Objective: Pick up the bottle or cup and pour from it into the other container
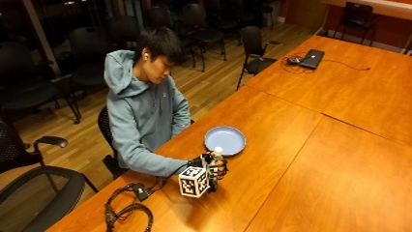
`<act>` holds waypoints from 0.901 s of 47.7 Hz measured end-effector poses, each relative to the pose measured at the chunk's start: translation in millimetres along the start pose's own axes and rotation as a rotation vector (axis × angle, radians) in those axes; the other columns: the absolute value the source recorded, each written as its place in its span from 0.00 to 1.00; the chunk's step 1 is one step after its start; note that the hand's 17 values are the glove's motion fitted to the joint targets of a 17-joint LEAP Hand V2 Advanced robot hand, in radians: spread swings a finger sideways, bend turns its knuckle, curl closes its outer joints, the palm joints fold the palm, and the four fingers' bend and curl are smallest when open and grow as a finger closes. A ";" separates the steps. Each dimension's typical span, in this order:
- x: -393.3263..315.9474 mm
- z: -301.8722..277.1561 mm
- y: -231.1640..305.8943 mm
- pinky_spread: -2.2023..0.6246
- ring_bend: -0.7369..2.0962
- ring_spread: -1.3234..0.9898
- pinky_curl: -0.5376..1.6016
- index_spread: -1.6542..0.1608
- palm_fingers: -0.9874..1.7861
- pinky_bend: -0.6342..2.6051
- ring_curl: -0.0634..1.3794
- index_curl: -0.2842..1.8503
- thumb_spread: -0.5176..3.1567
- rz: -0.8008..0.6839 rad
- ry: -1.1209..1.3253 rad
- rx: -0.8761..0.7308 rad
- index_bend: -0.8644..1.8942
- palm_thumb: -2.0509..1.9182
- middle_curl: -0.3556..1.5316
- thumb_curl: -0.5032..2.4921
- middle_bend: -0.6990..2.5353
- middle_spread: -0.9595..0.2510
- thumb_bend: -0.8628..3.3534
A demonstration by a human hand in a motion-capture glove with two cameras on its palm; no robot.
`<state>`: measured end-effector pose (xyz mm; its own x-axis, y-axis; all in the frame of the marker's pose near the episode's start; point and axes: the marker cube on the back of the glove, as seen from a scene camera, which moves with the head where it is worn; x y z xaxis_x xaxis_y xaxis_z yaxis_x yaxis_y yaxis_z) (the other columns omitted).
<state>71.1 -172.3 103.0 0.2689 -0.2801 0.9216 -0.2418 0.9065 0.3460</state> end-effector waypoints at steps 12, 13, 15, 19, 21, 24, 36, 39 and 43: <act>-61.6 37.2 7.3 0.70 0.45 0.52 0.40 0.85 0.76 0.37 0.33 0.29 0.20 -0.102 0.247 -0.217 0.36 0.79 0.43 0.38 0.33 0.76 0.20; -64.4 41.2 9.9 0.70 0.45 0.52 0.40 0.86 0.76 0.37 0.33 0.29 0.20 -0.106 0.278 -0.243 0.36 0.79 0.43 0.38 0.33 0.76 0.20; -69.4 48.7 18.9 0.70 0.45 0.51 0.40 0.86 0.76 0.36 0.33 0.29 0.19 -0.106 0.339 -0.324 0.36 0.79 0.44 0.38 0.33 0.76 0.20; -78.4 67.5 19.1 0.70 0.44 0.51 0.41 0.86 0.76 0.36 0.34 0.29 0.19 -0.115 0.473 -0.407 0.36 0.79 0.44 0.38 0.32 0.76 0.20; -81.7 79.3 15.2 0.70 0.45 0.51 0.41 0.86 0.76 0.36 0.34 0.29 0.19 -0.128 0.572 -0.441 0.36 0.79 0.44 0.39 0.32 0.76 0.20; -93.3 92.5 11.3 0.70 0.44 0.51 0.41 0.86 0.76 0.36 0.34 0.29 0.19 -0.131 0.730 -0.530 0.36 0.78 0.44 0.39 0.32 0.76 0.20; -122.6 136.9 4.0 0.70 0.44 0.51 0.42 0.86 0.77 0.36 0.35 0.29 0.18 -0.210 1.359 -0.777 0.36 0.78 0.45 0.39 0.32 0.76 0.19; -122.8 151.6 9.4 0.70 0.44 0.51 0.42 0.86 0.77 0.36 0.35 0.29 0.18 -0.279 1.515 -0.839 0.36 0.78 0.45 0.39 0.32 0.76 0.20; -123.7 173.4 14.7 0.70 0.44 0.51 0.42 0.86 0.77 0.36 0.36 0.29 0.18 -0.345 1.711 -0.864 0.36 0.78 0.46 0.39 0.32 0.75 0.20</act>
<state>-127.3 -179.1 24.6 0.8037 -0.3810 -0.4570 0.3178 0.9242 -0.2116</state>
